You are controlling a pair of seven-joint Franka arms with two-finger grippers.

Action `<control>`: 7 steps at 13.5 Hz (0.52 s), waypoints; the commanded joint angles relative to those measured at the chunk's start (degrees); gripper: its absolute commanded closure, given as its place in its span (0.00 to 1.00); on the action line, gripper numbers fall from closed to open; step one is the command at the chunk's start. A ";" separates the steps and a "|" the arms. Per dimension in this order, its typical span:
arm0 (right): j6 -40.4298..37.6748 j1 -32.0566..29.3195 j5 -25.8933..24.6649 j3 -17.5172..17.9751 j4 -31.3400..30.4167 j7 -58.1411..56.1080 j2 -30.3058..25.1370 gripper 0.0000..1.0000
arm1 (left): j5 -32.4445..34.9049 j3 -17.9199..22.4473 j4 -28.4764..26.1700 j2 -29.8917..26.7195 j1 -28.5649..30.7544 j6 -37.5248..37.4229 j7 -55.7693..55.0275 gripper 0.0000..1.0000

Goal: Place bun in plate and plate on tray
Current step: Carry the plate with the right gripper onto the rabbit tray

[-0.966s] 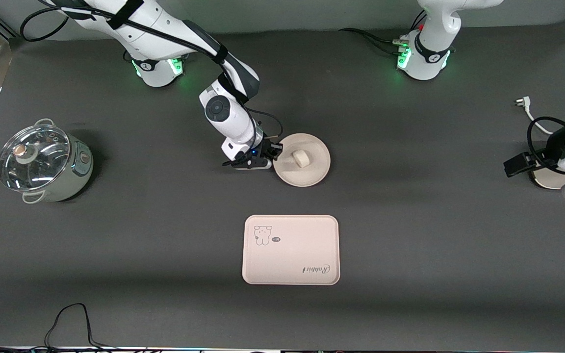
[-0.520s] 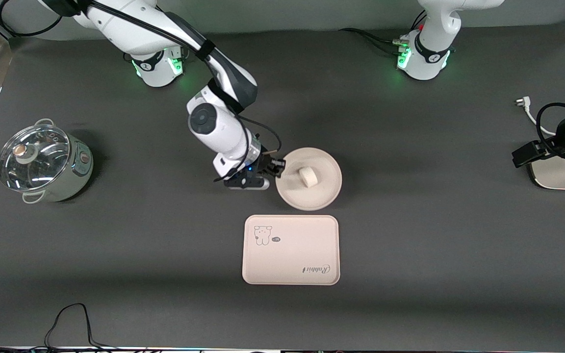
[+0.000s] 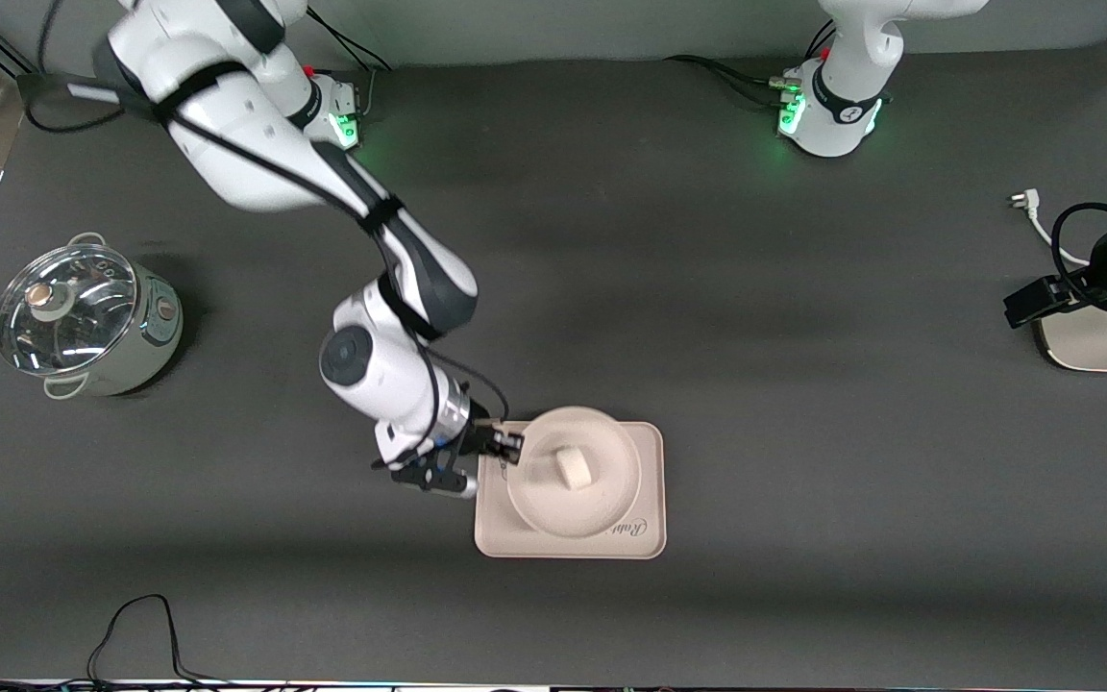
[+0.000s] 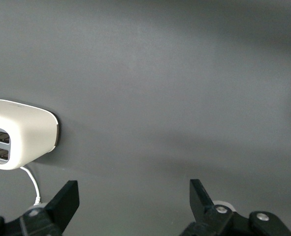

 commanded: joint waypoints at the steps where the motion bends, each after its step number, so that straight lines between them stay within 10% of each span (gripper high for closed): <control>1: -0.60 0.85 -0.94 -0.02 8.58 -0.57 6.71 1.00 | -0.60 1.11 -0.92 -0.54 -1.10 0.37 0.23 0.00; 2: -0.69 0.85 -1.11 -0.02 8.32 -0.57 6.62 0.97 | -0.69 1.11 -0.92 -0.54 -1.19 0.37 0.23 0.00; 3: -0.69 0.85 -1.38 -0.02 8.32 -0.39 6.45 0.16 | -0.60 1.11 -0.92 -0.54 -1.27 0.37 0.15 0.00; 4: -0.69 0.76 -1.38 -0.02 8.32 -0.48 5.84 0.00 | -0.60 1.02 -0.92 -0.54 -1.45 0.28 0.15 0.00; 7: -4.53 -1.08 -3.39 -0.02 7.62 -0.57 2.68 0.00 | -0.60 1.02 -0.92 -0.28 -1.80 0.72 0.06 0.00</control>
